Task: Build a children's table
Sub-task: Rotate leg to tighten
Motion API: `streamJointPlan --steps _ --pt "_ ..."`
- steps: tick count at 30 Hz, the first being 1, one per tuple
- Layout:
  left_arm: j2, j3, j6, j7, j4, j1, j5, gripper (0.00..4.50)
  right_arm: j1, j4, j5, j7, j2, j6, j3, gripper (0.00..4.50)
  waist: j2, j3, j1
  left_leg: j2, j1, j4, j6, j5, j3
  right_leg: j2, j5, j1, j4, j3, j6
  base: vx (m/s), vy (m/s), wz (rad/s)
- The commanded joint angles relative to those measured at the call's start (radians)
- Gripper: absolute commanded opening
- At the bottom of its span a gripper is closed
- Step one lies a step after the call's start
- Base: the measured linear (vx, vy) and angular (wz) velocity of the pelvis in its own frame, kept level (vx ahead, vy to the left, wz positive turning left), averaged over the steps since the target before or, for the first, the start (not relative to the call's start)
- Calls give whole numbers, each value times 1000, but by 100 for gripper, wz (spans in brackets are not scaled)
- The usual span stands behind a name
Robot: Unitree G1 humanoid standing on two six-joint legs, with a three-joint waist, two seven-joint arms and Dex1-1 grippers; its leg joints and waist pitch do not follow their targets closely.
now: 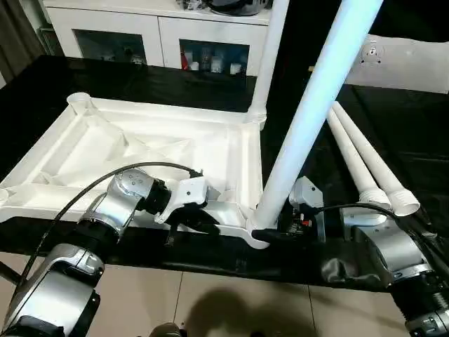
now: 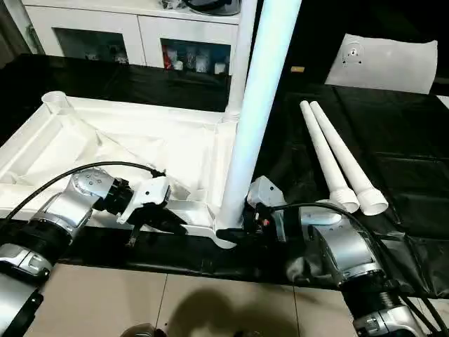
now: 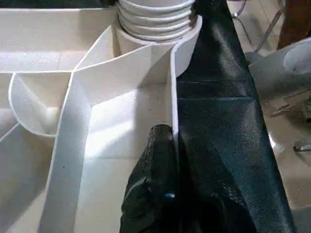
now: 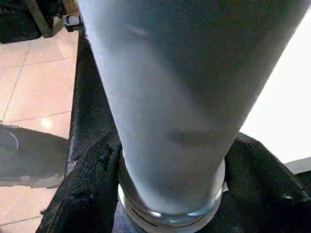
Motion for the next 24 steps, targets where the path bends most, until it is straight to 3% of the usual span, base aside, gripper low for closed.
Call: streamJointPlan --steps 1,3,4,5,7,8,9,10,12,13,14,15,16,17,19,21,22,23,24 --pt "-40 17 61 94 23 -15 2 0 21 -9 23 -44 43 42 6 270 6 -64 -4 60 11 -76 33 -253 -15 -71 -332 51 -68 57 -193 0 0 0" --pt "-61 31 91 128 18 -15 -6 0 26 2 -2 -112 67 57 5 269 4 -57 -9 58 18 -79 13 -311 -19 -72 -433 47 -80 54 -168 0 0 0" --pt "-110 52 146 208 1 -14 -15 0 31 28 -30 -251 136 84 -10 269 8 -55 -10 53 24 -79 3 -346 -22 -74 -513 45 -92 50 -141 0 0 0" --pt "-110 52 146 208 1 -14 -15 0 31 28 -30 -251 136 84 -10 269 6 -52 -16 55 23 -81 -6 -354 -23 -74 -536 43 -94 52 -130 0 0 0" --pt "-170 71 202 301 -10 -16 -20 0 30 44 -19 -381 225 129 -47 269 4 -49 -29 49 32 -79 -23 -406 -31 -75 -644 37 -113 38 -85 0 0 0" --pt "-195 75 226 335 -13 -18 -19 0 24 49 -12 -433 268 145 -62 269 11 -49 -32 48 33 -80 -24 -416 -35 -76 -652 40 -115 33 -77 0 0 0" --pt "-207 75 235 352 -13 -19 -17 0 21 52 -10 -455 287 152 -68 269 6 -49 -46 48 30 -80 -21 -427 -36 -73 -658 39 -119 31 -65 0 0 0" --pt "-252 82 262 428 -6 -27 -8 0 4 70 -10 -536 353 170 -88 269 10 -47 -54 45 33 -78 -18 -441 -36 -72 -677 33 -125 29 -56 0 0 0" --pt "-276 85 275 466 -1 -32 -4 0 -6 83 -15 -575 383 171 -93 269 13 -47 -69 39 39 -72 -10 -462 -38 -73 -724 30 -139 17 -35 0 0 0" --pt "-315 94 298 535 7 -41 8 0 -25 106 -37 -643 429 169 -91 269 15 -49 -75 38 34 -73 -1 -458 -41 -73 -723 40 -143 11 -22 0 0 0" --pt "-315 94 298 535 7 -41 8 0 -25 106 -37 -643 429 169 -91 269 26 -48 -80 43 30 -79 -3 -470 -44 -72 -700 41 -144 7 -21 0 0 0" --pt "-341 98 302 595 19 -51 24 0 -43 127 -54 -694 463 165 -90 269 24 -47 -83 42 30 -79 -4 -484 -46 -71 -701 42 -149 0 -14 0 0 0" --pt "-361 103 311 641 25 -59 36 0 -60 143 -68 -738 494 166 -93 269 33 -46 -92 45 38 -81 -10 -522 -50 -70 -686 41 -152 -10 -14 0 0 0" --pt "-374 105 319 669 28 -64 43 0 -71 152 -77 -769 516 166 -97 269 31 -46 -99 46 38 -82 -10 -540 -52 -69 -679 44 -155 -15 -13 0 0 0" --pt "-382 104 331 684 16 -65 53 0 -75 143 -66 -779 542 165 -116 269 40 -41 -112 47 56 -82 -18 -605 -56 -68 -674 40 -167 -30 -9 0 0 0" --pt "-364 90 330 658 1 -58 69 0 -69 126 -59 -768 541 152 -129 324 44 -39 -122 52 56 -88 -15 -653 -60 -66 -648 48 -170 -42 0 -16 26 4" --pt "-355 84 327 647 -3 -55 74 0 -65 120 -58 -766 535 145 -132 338 48 -39 -127 62 44 -102 -18 -678 -67 -69 -600 63 -151 -38 -5 0 0 0" --pt "-330 77 318 619 -12 -44 79 0 -54 106 -50 -751 512 135 -140 341 49 -39 -123 64 36 -112 -26 -681 -69 -77 -579 65 -138 -21 -20 0 0 0" --pt "-330 77 318 619 -12 -44 79 0 -54 106 -50 -751 512 135 -140 341 44 -38 -124 56 43 -105 -28 -676 -64 -81 -603 54 -146 -20 -23 0 0 0"
